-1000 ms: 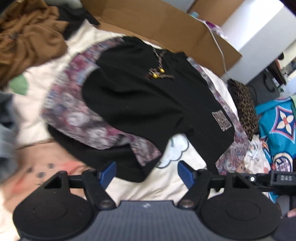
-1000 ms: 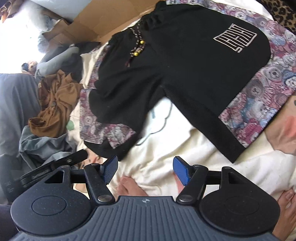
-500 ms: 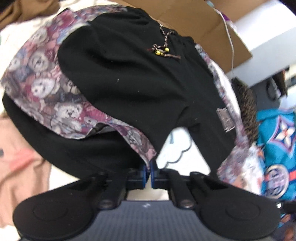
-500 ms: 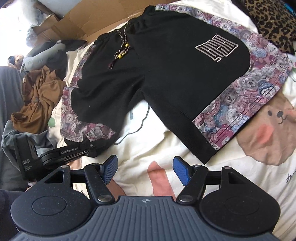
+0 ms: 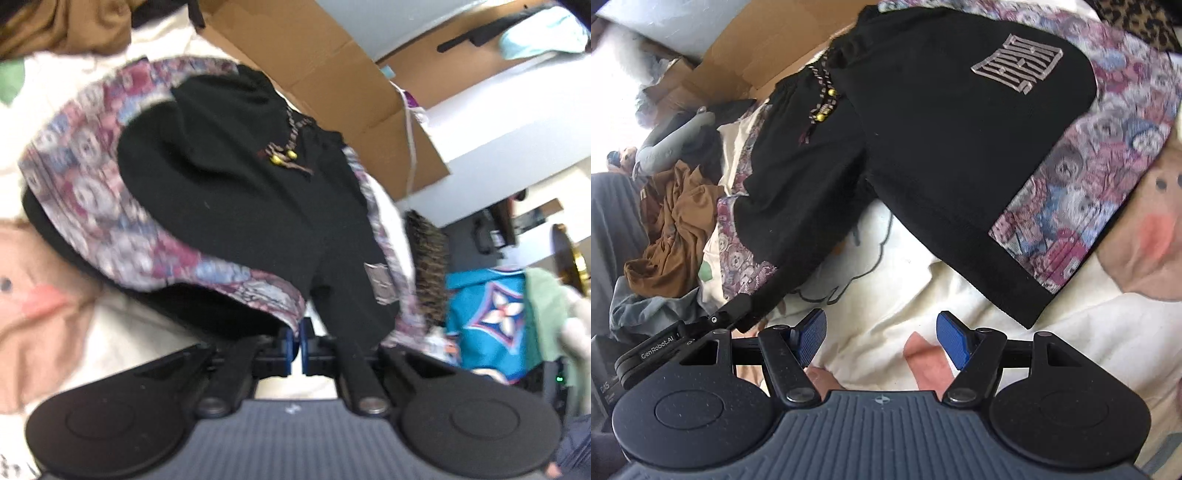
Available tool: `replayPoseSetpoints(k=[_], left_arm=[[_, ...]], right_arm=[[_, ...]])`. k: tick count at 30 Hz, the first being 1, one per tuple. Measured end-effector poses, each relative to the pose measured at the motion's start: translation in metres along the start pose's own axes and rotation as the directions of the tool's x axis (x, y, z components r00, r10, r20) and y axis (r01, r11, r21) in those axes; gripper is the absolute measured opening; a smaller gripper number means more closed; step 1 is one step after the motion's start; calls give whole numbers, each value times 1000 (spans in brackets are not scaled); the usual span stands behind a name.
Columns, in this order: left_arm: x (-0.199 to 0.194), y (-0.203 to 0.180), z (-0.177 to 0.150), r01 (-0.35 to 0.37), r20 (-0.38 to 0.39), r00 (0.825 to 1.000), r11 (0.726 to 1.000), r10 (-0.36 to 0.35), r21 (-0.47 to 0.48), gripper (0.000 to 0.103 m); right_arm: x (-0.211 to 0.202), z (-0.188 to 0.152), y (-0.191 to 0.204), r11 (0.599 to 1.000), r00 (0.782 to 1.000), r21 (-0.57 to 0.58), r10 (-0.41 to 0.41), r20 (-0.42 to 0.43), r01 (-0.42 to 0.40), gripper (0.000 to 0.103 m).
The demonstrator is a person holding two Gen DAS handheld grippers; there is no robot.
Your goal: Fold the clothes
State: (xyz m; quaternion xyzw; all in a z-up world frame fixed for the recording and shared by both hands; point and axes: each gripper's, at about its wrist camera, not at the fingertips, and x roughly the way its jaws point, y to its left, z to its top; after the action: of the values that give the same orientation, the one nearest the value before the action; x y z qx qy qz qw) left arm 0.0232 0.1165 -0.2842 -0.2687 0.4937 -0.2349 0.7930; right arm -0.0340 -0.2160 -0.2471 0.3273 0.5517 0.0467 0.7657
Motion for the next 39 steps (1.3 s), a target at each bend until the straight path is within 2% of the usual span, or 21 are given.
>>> replayPoseSetpoints(k=[3, 4, 5, 6, 7, 10, 14, 15, 17, 18, 19, 23, 27, 31, 36, 39], left_arm=[[17, 1, 1, -62, -32, 997, 997, 64, 53, 19], [22, 2, 0, -65, -48, 997, 996, 67, 55, 35], [25, 2, 0, -69, -57, 996, 996, 73, 63, 46], [28, 2, -2, -76, -62, 995, 994, 81, 75, 63], [30, 0, -4, -81, -65, 994, 992, 88, 98, 66], [37, -8, -12, -101, -87, 989, 978, 119, 184, 67], [45, -15, -25, -153, -90, 978, 945, 186, 291, 67], [48, -16, -26, -174, -82, 974, 933, 209, 314, 65], [54, -17, -28, -215, -78, 963, 912, 257, 349, 47], [58, -18, -28, -240, -84, 954, 901, 288, 360, 16], [60, -17, -27, -247, -96, 949, 901, 299, 357, 5], [39, -15, -17, -147, -118, 977, 963, 177, 226, 4], [24, -17, -14, -56, -138, 987, 988, 77, 145, 4], [12, -18, -12, 30, -161, 987, 998, -20, 59, 4], [10, -11, -17, 96, -188, 977, 995, -100, -31, 4], [16, -11, -22, 109, -221, 968, 993, -116, -43, 4]], right_arm=[[13, -2, -10, 1000, 1000, 26, 7, -24, -6, 69], [18, -2, -12, 1000, 999, 26, 7, -35, -6, 69], [22, -2, -12, 1000, 999, 18, 7, -42, -7, 69], [26, -3, -13, 1000, 999, 10, 7, -50, -7, 69], [30, -3, -13, 1000, 998, 5, 7, -56, -7, 69], [37, -4, -14, 1000, 998, 1, 8, -67, -8, 69], [40, -6, -16, 1000, 997, 4, 7, -71, -7, 69], [39, -7, -17, 1000, 997, 4, 5, -73, -5, 69], [39, -8, -17, 1000, 997, 5, 0, -76, 0, 69], [38, -9, -17, 1000, 997, 5, -3, -77, 3, 69], [37, -10, -17, 1000, 997, 5, -5, -77, 6, 69], [31, -9, -13, 1000, 998, 0, 6, -63, -6, 69], [28, -6, -13, 998, 998, 45, 55, -41, -53, 69], [29, -5, -18, 973, 984, 155, 176, -13, -172, 69], [34, -2, -13, 965, 978, 166, 208, -21, -201, 69], [39, -1, -10, 959, 973, 176, 229, -29, -221, 70]])
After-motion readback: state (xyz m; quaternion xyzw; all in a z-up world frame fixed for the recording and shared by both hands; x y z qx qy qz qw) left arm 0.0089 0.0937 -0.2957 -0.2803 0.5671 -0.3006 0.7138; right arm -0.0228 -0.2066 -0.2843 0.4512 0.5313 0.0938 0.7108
